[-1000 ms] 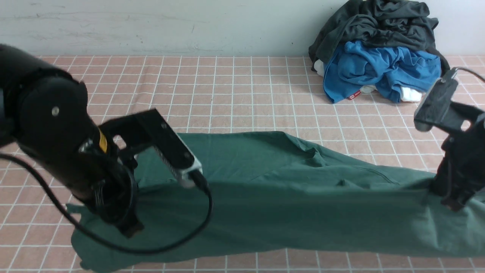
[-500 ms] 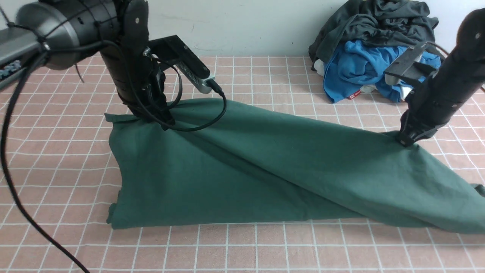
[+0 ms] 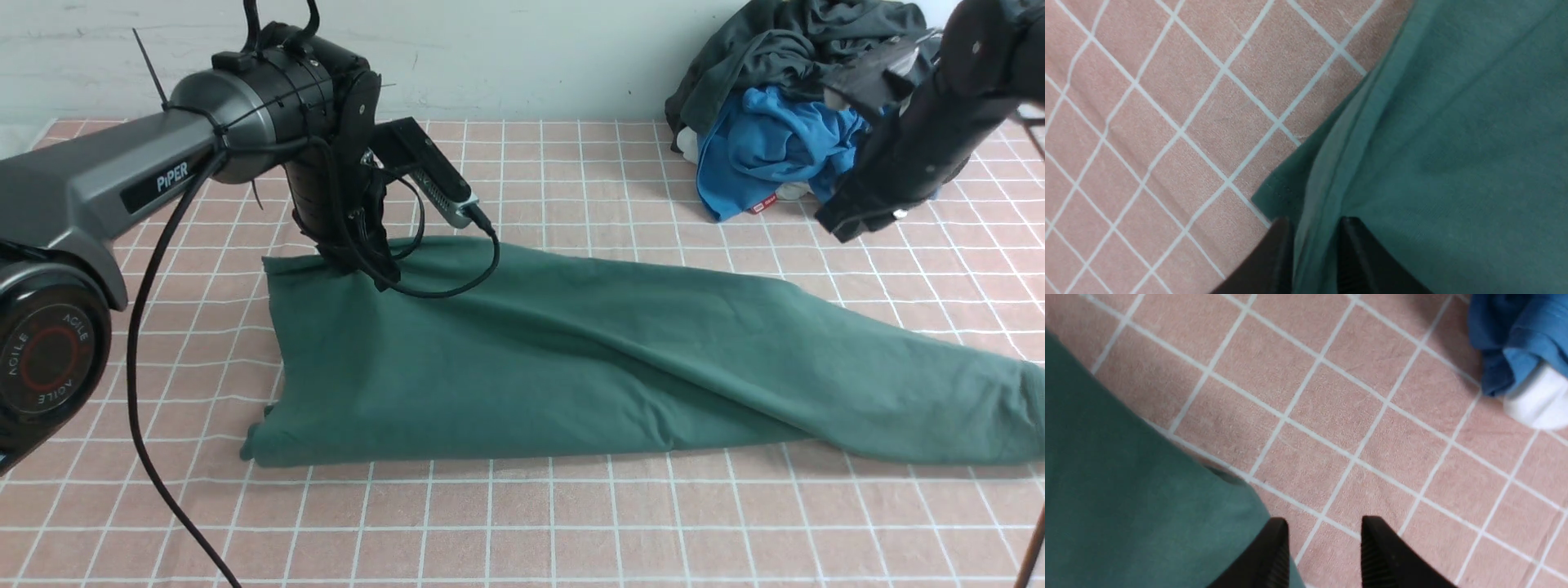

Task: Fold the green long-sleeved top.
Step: Use both arms to drag the lower edge of the fabric forward and fold it over the upper edge, then use the right arm to clamp the right edge of the fabric

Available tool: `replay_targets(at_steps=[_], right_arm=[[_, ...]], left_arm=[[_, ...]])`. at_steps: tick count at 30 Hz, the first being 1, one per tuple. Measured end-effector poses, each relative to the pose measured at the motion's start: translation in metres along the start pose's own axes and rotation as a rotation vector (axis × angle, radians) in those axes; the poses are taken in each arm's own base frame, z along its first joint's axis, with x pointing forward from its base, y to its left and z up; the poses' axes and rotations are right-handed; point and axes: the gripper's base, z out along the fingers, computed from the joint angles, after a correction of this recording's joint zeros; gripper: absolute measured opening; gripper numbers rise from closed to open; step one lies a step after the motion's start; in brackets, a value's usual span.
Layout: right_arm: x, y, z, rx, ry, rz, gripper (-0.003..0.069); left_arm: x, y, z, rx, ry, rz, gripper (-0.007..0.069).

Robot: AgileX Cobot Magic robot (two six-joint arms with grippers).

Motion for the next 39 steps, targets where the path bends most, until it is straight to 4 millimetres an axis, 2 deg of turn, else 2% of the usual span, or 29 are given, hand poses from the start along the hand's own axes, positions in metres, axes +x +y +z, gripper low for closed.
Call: replay_targets(at_steps=[2, 3, 4, 6, 8, 12, 14, 16, 17, 19, 20, 22, 26, 31, 34, 39], right_arm=[[0.002, 0.001, -0.015, -0.022, 0.042, 0.042, 0.0316], [0.002, 0.001, -0.017, -0.023, 0.038, 0.045, 0.0319], [0.002, 0.003, -0.03, -0.044, 0.04, 0.067, 0.0333], [0.002, 0.005, -0.037, -0.061, 0.028, 0.087, 0.0339], [0.007, 0.012, -0.051, -0.106, 0.01, 0.128, 0.0342], [0.032, 0.027, -0.058, -0.161, 0.06, 0.16, 0.034], [0.054, 0.035, -0.054, -0.179, 0.129, 0.184, 0.033], [0.063, 0.037, -0.054, -0.179, 0.153, 0.196, 0.0325], [0.083, 0.039, -0.05, -0.165, 0.209, 0.228, 0.0315], [0.101, 0.036, -0.047, -0.137, 0.232, 0.268, 0.0307], [0.102, 0.037, -0.047, -0.134, 0.233, 0.27, 0.0307], [0.125, 0.026, -0.044, -0.085, 0.238, 0.338, 0.0303], [0.148, 0.001, -0.039, -0.025, 0.235, 0.47, 0.0303], [0.172, -0.034, -0.033, 0.019, 0.222, 0.616, 0.0315], [0.18, -0.041, -0.028, 0.019, 0.233, 0.65, 0.0335], [0.184, -0.042, -0.011, -0.002, 0.274, 0.651, 0.0354]], left_arm=[[-0.001, 0.001, -0.001, -0.008, -0.005, -0.034, 0.0232], [-0.001, 0.001, -0.001, -0.009, -0.006, -0.038, 0.0239], [-0.001, 0.002, -0.003, -0.007, 0.002, -0.075, 0.0292], [-0.001, 0.003, -0.005, -0.004, 0.012, -0.107, 0.0328], [0.001, 0.003, -0.015, 0.025, 0.043, -0.19, 0.0384], [0.004, -0.005, -0.035, 0.156, 0.067, -0.282, 0.0398], [0.003, -0.012, -0.04, 0.233, 0.046, -0.294, 0.0375], [0.003, -0.016, -0.04, 0.271, 0.038, -0.295, 0.0358], [0.005, -0.025, -0.034, 0.337, 0.043, -0.293, 0.0311], [0.009, -0.035, -0.026, 0.39, 0.066, -0.286, 0.0252], [0.01, -0.036, -0.025, 0.395, 0.07, -0.284, 0.0245], [0.021, -0.048, -0.012, 0.44, 0.128, -0.272, 0.0148], [0.037, -0.064, 0.005, 0.483, 0.214, -0.261, 0.0027], [0.05, -0.073, 0.015, 0.492, 0.273, -0.244, -0.0003], [0.052, -0.074, 0.016, 0.489, 0.279, -0.24, -0.0003], [0.052, -0.074, 0.016, 0.488, 0.28, -0.24, -0.0003]])
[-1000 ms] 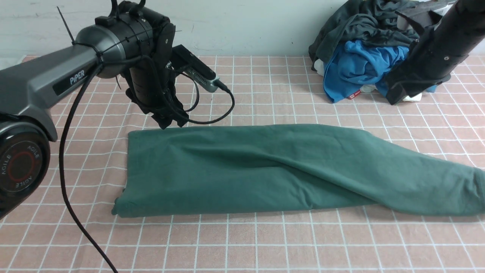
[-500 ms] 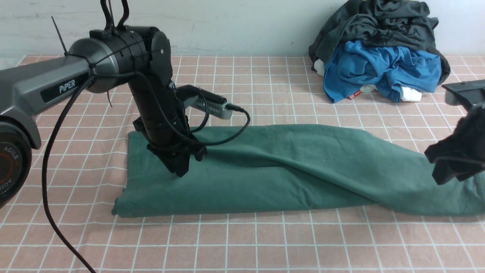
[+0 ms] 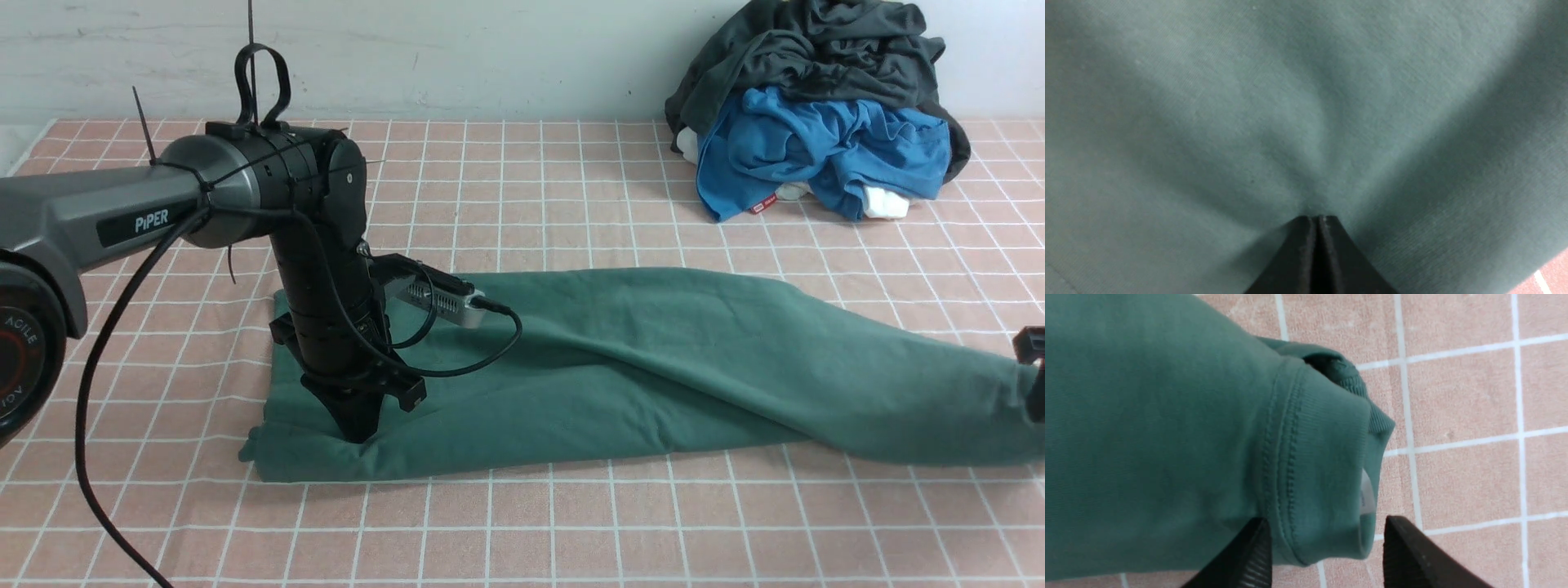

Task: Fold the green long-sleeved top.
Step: Use the right arm to clamp the right edge of the fabric

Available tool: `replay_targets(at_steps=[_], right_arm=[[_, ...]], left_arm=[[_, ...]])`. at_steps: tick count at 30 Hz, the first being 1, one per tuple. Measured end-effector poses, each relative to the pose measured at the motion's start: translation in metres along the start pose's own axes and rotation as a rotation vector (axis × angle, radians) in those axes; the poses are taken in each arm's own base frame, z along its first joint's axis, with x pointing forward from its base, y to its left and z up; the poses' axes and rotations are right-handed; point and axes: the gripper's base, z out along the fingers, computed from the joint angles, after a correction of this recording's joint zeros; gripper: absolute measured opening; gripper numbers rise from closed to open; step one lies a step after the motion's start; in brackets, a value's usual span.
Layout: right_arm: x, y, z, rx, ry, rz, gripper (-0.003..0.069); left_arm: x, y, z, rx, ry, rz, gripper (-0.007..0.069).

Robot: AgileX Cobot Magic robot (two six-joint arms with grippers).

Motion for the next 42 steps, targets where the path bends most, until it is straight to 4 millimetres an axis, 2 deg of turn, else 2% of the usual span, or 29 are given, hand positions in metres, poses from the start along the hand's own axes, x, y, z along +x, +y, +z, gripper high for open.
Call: replay_targets(at_steps=[3, 7, 11, 12, 13, 14, 16, 19, 22, 25, 27, 30, 31, 32, 33, 34, 35, 39, 40, 41, 42], right_arm=[[-0.001, 0.002, 0.013, -0.032, 0.029, -0.025, 0.0353], [-0.002, 0.006, 0.019, -0.089, 0.031, -0.075, 0.0312], [-0.012, 0.006, 0.01, -0.094, -0.016, -0.139, 0.0141], [-0.013, 0.006, 0.01, -0.092, -0.019, -0.14, 0.0141], [-0.019, 0.005, 0.004, -0.078, -0.042, -0.15, 0.0068], [-0.025, 0.003, -0.001, -0.061, -0.065, -0.161, 0.0031], [-0.029, 0.001, -0.005, -0.048, -0.079, -0.166, 0.0014], [-0.045, -0.007, -0.016, -0.021, -0.129, -0.142, 0.0009], [-0.051, -0.012, -0.016, -0.02, -0.134, -0.114, 0.0009], [-0.054, -0.017, -0.008, -0.029, -0.114, -0.088, 0.0015], [-0.054, -0.02, 0.0, -0.035, -0.095, -0.074, 0.0032], [-0.055, -0.024, 0.011, -0.044, -0.075, -0.057, 0.0123], [-0.056, -0.024, 0.012, -0.044, -0.075, -0.057, 0.0123], [-0.057, -0.025, 0.017, -0.053, -0.078, -0.04, 0.0208], [-0.057, -0.025, 0.018, -0.053, -0.078, -0.038, 0.0218], [-0.059, -0.026, 0.021, -0.058, -0.092, -0.02, 0.0308], [-0.059, -0.026, 0.021, -0.06, -0.094, -0.014, 0.0331], [-0.063, -0.027, 0.032, -0.063, -0.109, 0.056, 0.0547], [-0.064, -0.027, 0.034, -0.063, -0.107, 0.059, 0.0555], [-0.064, -0.027, 0.04, -0.066, -0.091, 0.077, 0.0604], [-0.063, -0.028, 0.045, -0.068, -0.074, 0.086, 0.0617]], left_arm=[[0.0, 0.0, 0.0, 0.0, 0.0, 0.0, -0.0003], [0.0, 0.0, 0.0, 0.0, 0.0, 0.0, -0.0003], [0.0, 0.001, 0.0, -0.007, 0.002, 0.004, -0.0003], [0.0, 0.001, 0.0, -0.007, 0.002, 0.004, -0.0003], [0.001, 0.003, 0.0, -0.007, 0.002, 0.0, -0.0003], [0.002, 0.006, -0.001, -0.011, 0.003, -0.004, -0.0003], [0.003, 0.008, -0.001, -0.014, 0.004, -0.009, -0.0003], [0.007, 0.02, -0.002, -0.013, 0.0, -0.038, -0.0003], [0.011, 0.029, -0.003, -0.013, -0.001, -0.063, -0.0003], [0.014, 0.038, -0.004, -0.016, -0.002, -0.084, -0.0003], [0.016, 0.042, -0.004, -0.015, -0.002, -0.093, -0.0003], [0.016, 0.042, -0.004, -0.009, -0.004, -0.099, -0.0003], [0.016, 0.042, -0.004, -0.009, -0.004, -0.099, -0.0003], [0.016, 0.041, -0.004, -0.004, -0.006, -0.099, -0.0003], [0.016, 0.041, -0.004, -0.003, -0.006, -0.1, -0.0003], [0.016, 0.041, -0.004, 0.001, -0.008, -0.098, -0.0003], [0.016, 0.041, -0.004, 0.001, -0.008, -0.098, -0.0003], [0.015, 0.04, -0.004, 0.011, -0.013, -0.081, -0.0003], [0.015, 0.04, -0.004, 0.012, -0.013, -0.08, -0.0003], [0.015, 0.04, -0.004, 0.013, -0.013, -0.08, -0.0003], [0.015, 0.04, -0.004, 0.014, -0.014, -0.081, -0.0003]])
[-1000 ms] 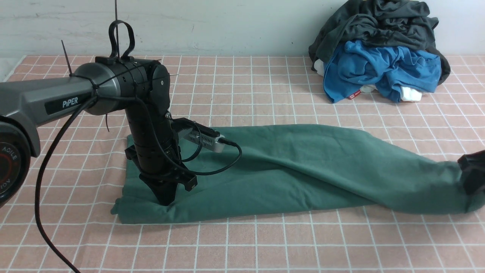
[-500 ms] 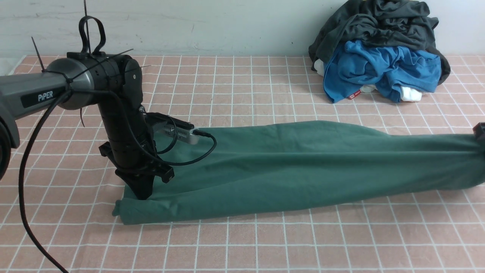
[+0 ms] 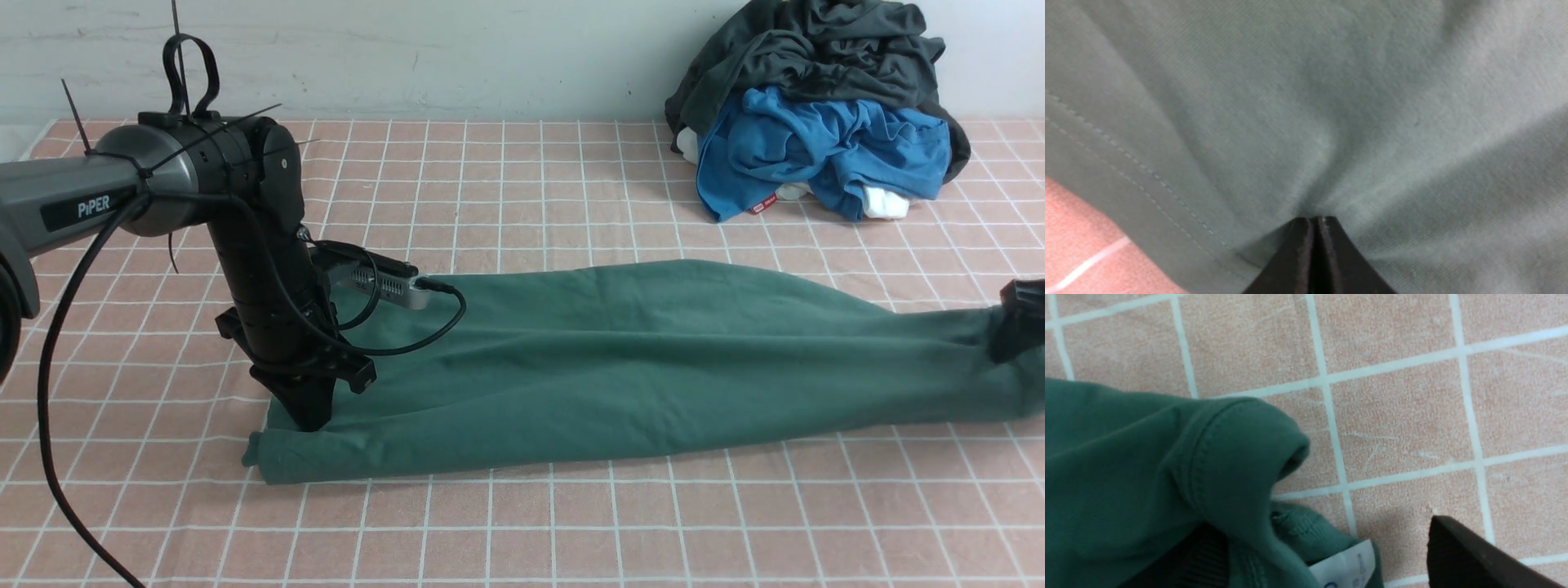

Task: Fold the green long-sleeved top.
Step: Use the right arm to clamp the right edge of the fabric, then use the right arm to drag the right edge of the fabric to the left and folds it over the left edge

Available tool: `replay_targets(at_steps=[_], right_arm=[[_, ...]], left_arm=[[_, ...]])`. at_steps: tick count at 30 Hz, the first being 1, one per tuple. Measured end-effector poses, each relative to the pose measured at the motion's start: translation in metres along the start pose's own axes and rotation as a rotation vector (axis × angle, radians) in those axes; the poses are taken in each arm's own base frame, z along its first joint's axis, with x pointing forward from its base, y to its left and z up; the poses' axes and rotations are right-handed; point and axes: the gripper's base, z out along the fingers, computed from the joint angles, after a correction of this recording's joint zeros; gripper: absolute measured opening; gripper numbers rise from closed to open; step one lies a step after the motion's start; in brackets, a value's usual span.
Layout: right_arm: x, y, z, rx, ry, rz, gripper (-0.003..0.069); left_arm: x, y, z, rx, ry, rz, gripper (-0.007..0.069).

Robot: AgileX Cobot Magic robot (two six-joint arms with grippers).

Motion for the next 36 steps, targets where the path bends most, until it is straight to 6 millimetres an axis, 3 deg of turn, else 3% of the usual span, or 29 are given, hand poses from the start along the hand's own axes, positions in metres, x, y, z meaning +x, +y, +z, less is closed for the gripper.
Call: replay_targets(at_steps=[4, 7, 12, 13, 16, 18, 22, 30, 33, 34, 35, 36], right_arm=[[0.003, 0.0, 0.011, -0.012, 0.054, 0.014, 0.0624], [0.003, 0.003, 0.011, -0.018, 0.071, -0.025, 0.0566], [0.005, 0.008, 0.011, -0.03, 0.094, -0.063, 0.0395], [0.005, 0.009, 0.011, -0.039, 0.101, -0.066, 0.03], [0.007, 0.01, 0.008, -0.048, 0.108, -0.082, 0.0107], [0.008, 0.011, 0.001, -0.044, 0.108, -0.095, 0.0045], [0.005, 0.01, -0.038, 0.027, 0.029, -0.149, 0.0039], [0.011, 0.015, -0.142, 0.149, -0.251, -0.14, 0.0039], [0.02, 0.037, -0.179, 0.08, -0.357, -0.157, 0.0039], [0.021, 0.039, -0.181, 0.075, -0.363, -0.163, 0.0039], [0.028, 0.061, -0.197, 0.021, -0.411, -0.22, 0.0039], [0.03, 0.073, -0.201, -0.003, -0.424, -0.256, 0.0039]], left_arm=[[0.0, 0.0, 0.0, 0.001, 0.0, 0.0, -0.0003], [0.0, 0.0, 0.0, 0.001, 0.0, 0.0, -0.0003], [0.0, 0.0, 0.0, 0.002, -0.001, -0.001, -0.0003], [0.0, 0.0, 0.0, 0.002, -0.001, -0.001, -0.0003], [0.0, 0.0, 0.0, 0.001, -0.001, -0.001, -0.0003], [0.001, -0.001, -0.003, -0.001, -0.007, 0.0, -0.0003], [0.005, -0.006, -0.028, -0.023, -0.068, 0.007, -0.0003], [0.042, -0.031, -0.128, -0.11, -0.313, 0.04, -0.0003], [0.06, -0.041, -0.157, -0.137, -0.387, 0.05, -0.0003], [0.062, -0.042, -0.159, -0.138, -0.39, 0.051, -0.0003], [0.07, -0.046, -0.17, -0.148, -0.418, 0.056, -0.0003], [0.074, -0.048, -0.175, -0.153, -0.431, 0.058, -0.0003]])
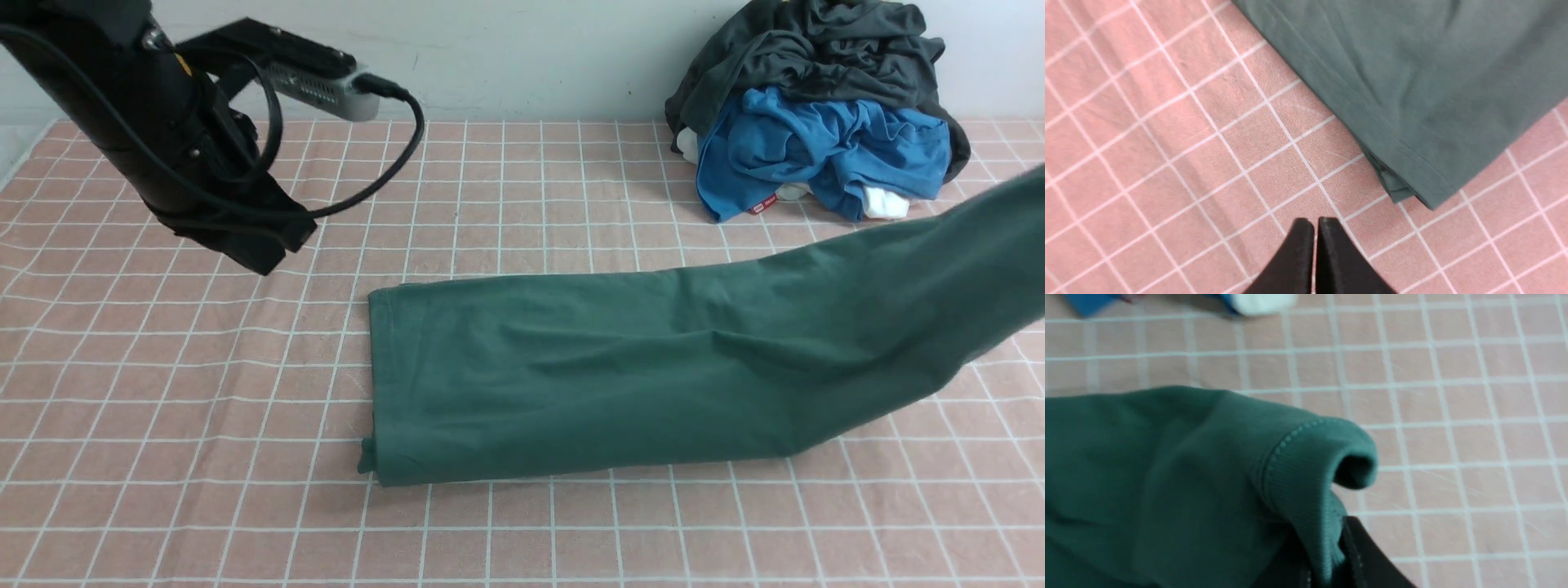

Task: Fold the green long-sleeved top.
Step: Use the right arm to drag the right edge of the fabric to the left and folds it over the left edge

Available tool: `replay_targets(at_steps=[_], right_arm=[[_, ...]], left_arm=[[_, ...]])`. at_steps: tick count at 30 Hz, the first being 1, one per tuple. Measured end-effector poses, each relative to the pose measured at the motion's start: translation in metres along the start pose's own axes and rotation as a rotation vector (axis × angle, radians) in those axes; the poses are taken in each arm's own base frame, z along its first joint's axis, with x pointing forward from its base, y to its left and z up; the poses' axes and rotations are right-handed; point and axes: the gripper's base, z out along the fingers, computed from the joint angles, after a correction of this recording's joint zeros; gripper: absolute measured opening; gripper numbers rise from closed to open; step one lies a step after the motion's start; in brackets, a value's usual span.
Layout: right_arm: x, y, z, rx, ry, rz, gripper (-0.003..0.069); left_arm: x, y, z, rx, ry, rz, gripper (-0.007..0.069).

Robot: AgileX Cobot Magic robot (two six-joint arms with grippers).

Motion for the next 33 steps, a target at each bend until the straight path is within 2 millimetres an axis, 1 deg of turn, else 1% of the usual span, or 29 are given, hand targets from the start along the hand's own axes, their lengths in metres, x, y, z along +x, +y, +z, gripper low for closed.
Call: replay_targets(at_steps=[1, 3, 4, 7, 8, 9, 10, 11, 14, 17, 18, 19, 20, 22, 25, 27, 28, 29, 30, 31, 33], right_arm=[[-0.003, 0.022, -0.006, -0.052, -0.025, -0.05, 0.0039], [-0.006, 0.062, -0.011, -0.136, -0.055, -0.142, 0.0039], [-0.006, 0.074, -0.012, -0.16, -0.063, -0.17, 0.0039], [-0.004, 0.135, -0.011, -0.278, -0.088, -0.302, 0.0039], [-0.003, 0.143, -0.012, -0.293, -0.089, -0.318, 0.0039], [-0.003, 0.174, -0.009, -0.351, -0.108, -0.37, 0.0039], [-0.002, 0.192, -0.008, -0.388, -0.115, -0.395, 0.0039], [-0.003, 0.203, -0.005, -0.41, -0.121, -0.405, 0.0039], [-0.002, 0.256, 0.009, -0.522, -0.126, -0.433, 0.0039], [0.006, 0.3, 0.034, -0.618, -0.076, -0.417, 0.0039], [0.01, 0.312, 0.045, -0.64, -0.049, -0.409, 0.0039], [0.013, 0.321, 0.048, -0.664, -0.039, -0.401, 0.0039], [0.019, 0.334, 0.061, -0.69, -0.009, -0.389, 0.0039], [0.029, 0.355, 0.078, -0.725, 0.033, -0.38, 0.0039], [0.039, 0.373, 0.097, -0.749, 0.071, -0.403, 0.0048], [0.044, 0.379, 0.108, -0.761, 0.096, -0.442, 0.0071], [0.044, 0.381, 0.109, -0.769, 0.099, -0.459, 0.0093], [0.044, 0.381, 0.109, -0.771, 0.099, -0.462, 0.0099], [0.042, 0.381, 0.108, -0.779, 0.097, -0.47, 0.0129], [0.038, 0.381, 0.105, -0.795, 0.095, -0.474, 0.0192], [0.03, 0.38, 0.096, -0.818, 0.085, -0.47, 0.0278]], left_arm=[[0.001, -0.001, -0.007, -0.007, -0.016, 0.002, -0.0003], [0.004, -0.003, -0.019, -0.019, -0.042, 0.007, -0.0003], [0.005, -0.004, -0.023, -0.022, -0.051, 0.008, -0.0003], [0.009, -0.008, -0.039, -0.036, -0.089, 0.013, -0.0003], [0.009, -0.008, -0.04, -0.037, -0.092, 0.013, -0.0003], [0.013, -0.011, -0.051, -0.047, -0.117, 0.016, -0.0003], [0.015, -0.012, -0.056, -0.051, -0.128, 0.018, -0.0003], [0.016, -0.013, -0.061, -0.056, -0.141, 0.02, -0.0003], [0.024, -0.019, -0.081, -0.074, -0.19, 0.026, -0.0003], [0.031, -0.023, -0.095, -0.084, -0.218, 0.03, -0.0003], [0.033, -0.024, -0.099, -0.087, -0.226, 0.032, -0.0003], [0.035, -0.025, -0.102, -0.089, -0.233, 0.033, -0.0003], [0.036, -0.026, -0.105, -0.092, -0.24, 0.034, -0.0003], [0.038, -0.027, -0.109, -0.096, -0.251, 0.035, -0.0003], [0.039, -0.028, -0.11, -0.096, -0.253, 0.035, -0.0003], [0.039, -0.028, -0.109, -0.096, -0.251, 0.035, -0.0003], [0.039, -0.028, -0.109, -0.095, -0.25, 0.035, -0.0003], [0.039, -0.028, -0.109, -0.095, -0.249, 0.035, -0.0003], [0.039, -0.028, -0.109, -0.095, -0.248, 0.035, -0.0003], [0.04, -0.028, -0.108, -0.093, -0.244, 0.034, -0.0003], [0.04, -0.028, -0.107, -0.093, -0.243, 0.034, -0.0003]])
